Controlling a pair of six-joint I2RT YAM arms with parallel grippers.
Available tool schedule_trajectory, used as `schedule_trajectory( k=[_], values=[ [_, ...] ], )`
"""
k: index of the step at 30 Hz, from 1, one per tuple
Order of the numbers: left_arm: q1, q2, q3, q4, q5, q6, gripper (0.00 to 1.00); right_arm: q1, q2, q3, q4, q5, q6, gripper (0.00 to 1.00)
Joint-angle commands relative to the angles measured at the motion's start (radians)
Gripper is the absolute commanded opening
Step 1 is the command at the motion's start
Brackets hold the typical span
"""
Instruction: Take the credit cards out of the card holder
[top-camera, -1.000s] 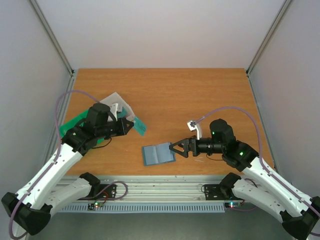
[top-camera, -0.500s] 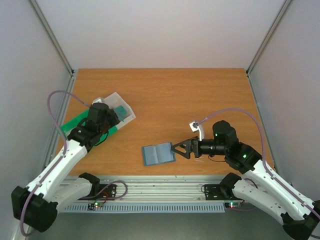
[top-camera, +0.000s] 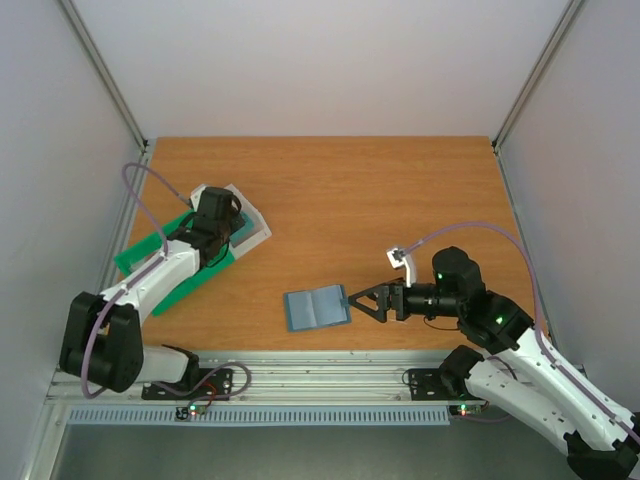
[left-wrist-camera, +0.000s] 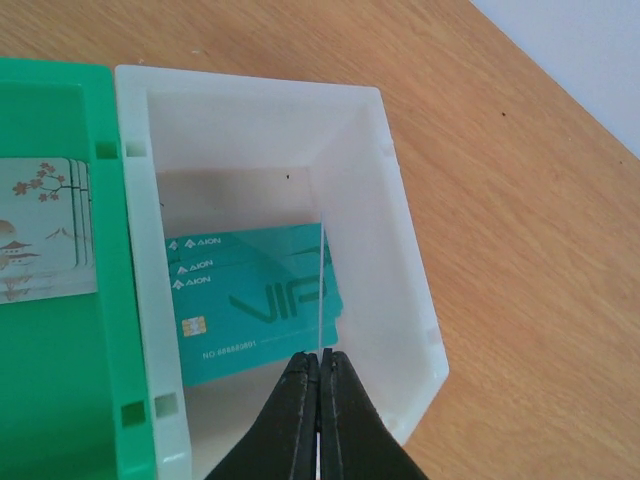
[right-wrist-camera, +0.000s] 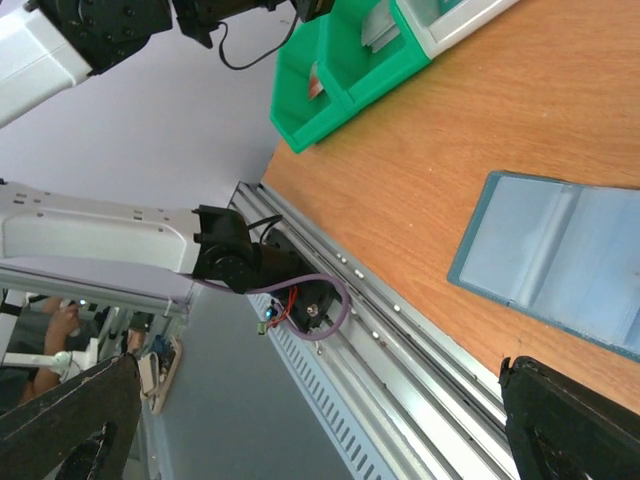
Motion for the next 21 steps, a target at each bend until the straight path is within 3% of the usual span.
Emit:
schedule_trajectory(
  k=[1, 21],
  values=[
    [0.010, 0.051, 0.039, 0.110, -0.070, -0.042, 0.00, -0.006, -0.022, 0.039, -0.053, 0.029, 0.003, 0.98],
    [0.012, 0.250, 0.124, 0.059, -0.007, -0.033, 0.02, -0.005, -0.067, 0.048, -0.103, 0.060, 0.013, 0.98]
  ],
)
